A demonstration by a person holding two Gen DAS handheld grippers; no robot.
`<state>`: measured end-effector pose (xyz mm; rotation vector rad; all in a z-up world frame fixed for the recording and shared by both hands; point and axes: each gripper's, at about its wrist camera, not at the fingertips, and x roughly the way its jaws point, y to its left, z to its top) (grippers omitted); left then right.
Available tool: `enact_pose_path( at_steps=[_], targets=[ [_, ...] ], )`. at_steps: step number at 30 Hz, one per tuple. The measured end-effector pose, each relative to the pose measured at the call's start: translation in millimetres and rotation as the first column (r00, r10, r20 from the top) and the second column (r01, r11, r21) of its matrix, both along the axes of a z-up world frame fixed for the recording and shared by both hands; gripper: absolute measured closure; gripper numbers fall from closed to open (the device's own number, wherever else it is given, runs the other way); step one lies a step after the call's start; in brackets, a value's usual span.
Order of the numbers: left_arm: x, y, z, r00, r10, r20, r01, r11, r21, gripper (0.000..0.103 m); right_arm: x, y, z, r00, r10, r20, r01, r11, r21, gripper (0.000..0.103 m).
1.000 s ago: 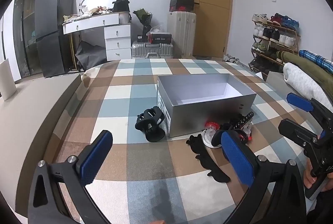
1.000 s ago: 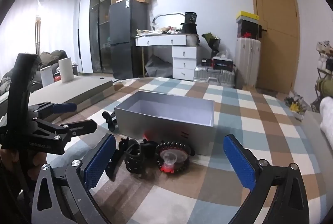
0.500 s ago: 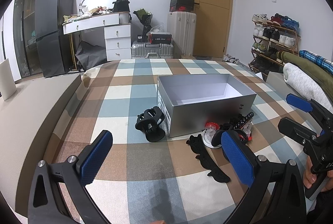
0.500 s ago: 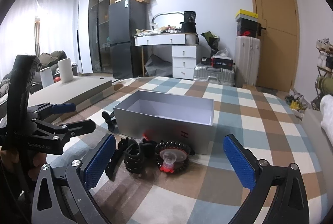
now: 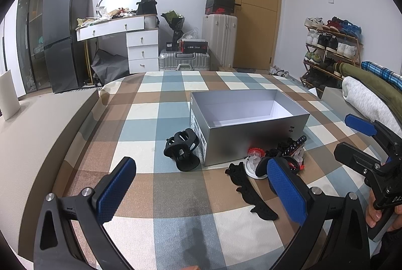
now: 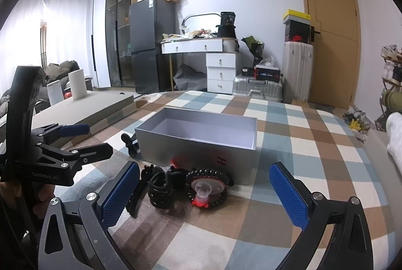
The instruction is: Organize jewelry
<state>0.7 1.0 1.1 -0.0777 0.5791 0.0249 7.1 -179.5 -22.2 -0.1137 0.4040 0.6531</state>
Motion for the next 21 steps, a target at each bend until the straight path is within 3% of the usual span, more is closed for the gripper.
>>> enact_pose_path(
  at_steps=[21],
  targets=[
    [-0.1, 1.0, -0.2, 1.000, 0.003, 0.001, -0.003, 1.000, -0.002, 0.001, 1.9, -0.9, -0.9, 1.000, -0.006, -0.007, 0.006, 1.000, -0.002, 0.000]
  ],
)
